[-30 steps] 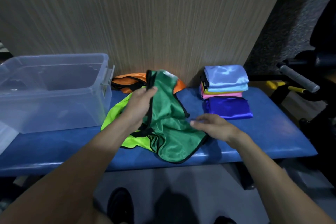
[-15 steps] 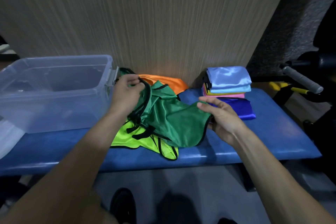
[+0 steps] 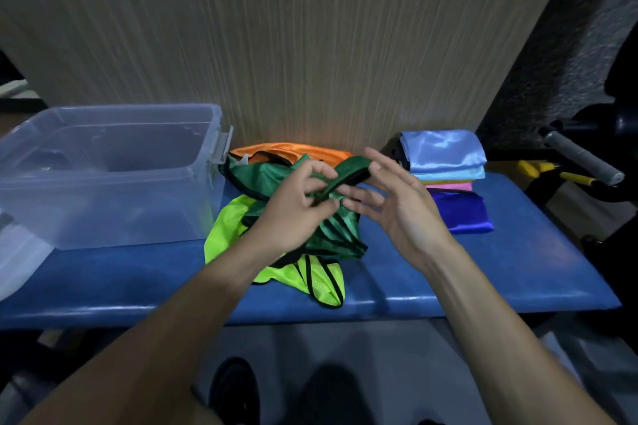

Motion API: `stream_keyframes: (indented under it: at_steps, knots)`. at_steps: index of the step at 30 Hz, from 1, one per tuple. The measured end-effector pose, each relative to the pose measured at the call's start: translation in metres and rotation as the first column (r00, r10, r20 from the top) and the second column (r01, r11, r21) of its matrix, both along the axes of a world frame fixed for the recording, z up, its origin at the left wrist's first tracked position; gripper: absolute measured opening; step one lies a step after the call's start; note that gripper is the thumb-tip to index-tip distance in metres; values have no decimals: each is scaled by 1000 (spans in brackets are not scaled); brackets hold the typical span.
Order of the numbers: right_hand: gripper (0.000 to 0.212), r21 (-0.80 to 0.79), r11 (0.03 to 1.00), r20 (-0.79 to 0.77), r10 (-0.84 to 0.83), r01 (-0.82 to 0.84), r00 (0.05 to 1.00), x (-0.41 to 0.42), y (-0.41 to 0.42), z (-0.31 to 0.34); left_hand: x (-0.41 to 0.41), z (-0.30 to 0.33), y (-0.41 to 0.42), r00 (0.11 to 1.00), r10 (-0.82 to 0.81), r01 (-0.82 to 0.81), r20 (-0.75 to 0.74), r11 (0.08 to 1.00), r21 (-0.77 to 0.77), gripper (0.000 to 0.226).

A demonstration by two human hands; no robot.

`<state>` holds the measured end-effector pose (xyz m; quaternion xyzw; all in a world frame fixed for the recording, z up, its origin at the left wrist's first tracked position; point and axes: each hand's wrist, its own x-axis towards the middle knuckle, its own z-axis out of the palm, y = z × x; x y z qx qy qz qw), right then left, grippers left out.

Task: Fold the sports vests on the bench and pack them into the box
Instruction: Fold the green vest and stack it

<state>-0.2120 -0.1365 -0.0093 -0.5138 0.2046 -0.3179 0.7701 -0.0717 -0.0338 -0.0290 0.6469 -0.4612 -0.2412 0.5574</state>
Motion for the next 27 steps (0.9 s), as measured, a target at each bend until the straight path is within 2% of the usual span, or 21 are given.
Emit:
stream_keyframes:
  at_steps: [3,5,8,10,12,15,21,27]
  knots:
    - [49,-140,990,-67,-28,19,997,0,0,-3,9,0,-3,978,80,-81,-193,997,2,16]
    - [47,-301,951,-122,-111,70,986,-1,1,-8,12,1,-5,946,109,-108,-306,994,20,14]
    - [32,-574,819,-242,-179,8,954,-6,6,-17,12,1,-7,898,121,-117,-422,993,35,18]
    - [37,-680,727,-320,-176,-97,931,-6,14,-21,11,3,-8,888,126,-129,-442,991,24,20]
    - [42,-768,632,-321,-243,-102,916,-3,20,-24,10,4,-9,893,131,-139,-430,990,11,19]
    - [37,-772,635,-277,-285,-36,918,-1,17,-27,7,7,-9,893,104,-118,-438,993,-4,14]
    - [13,-616,788,-224,-162,-11,961,-7,7,-26,11,13,-4,889,-9,2,-459,1000,-16,22]
    - [7,-613,790,-236,-214,26,948,-13,5,-24,6,13,-1,928,61,-75,-367,997,-24,11]
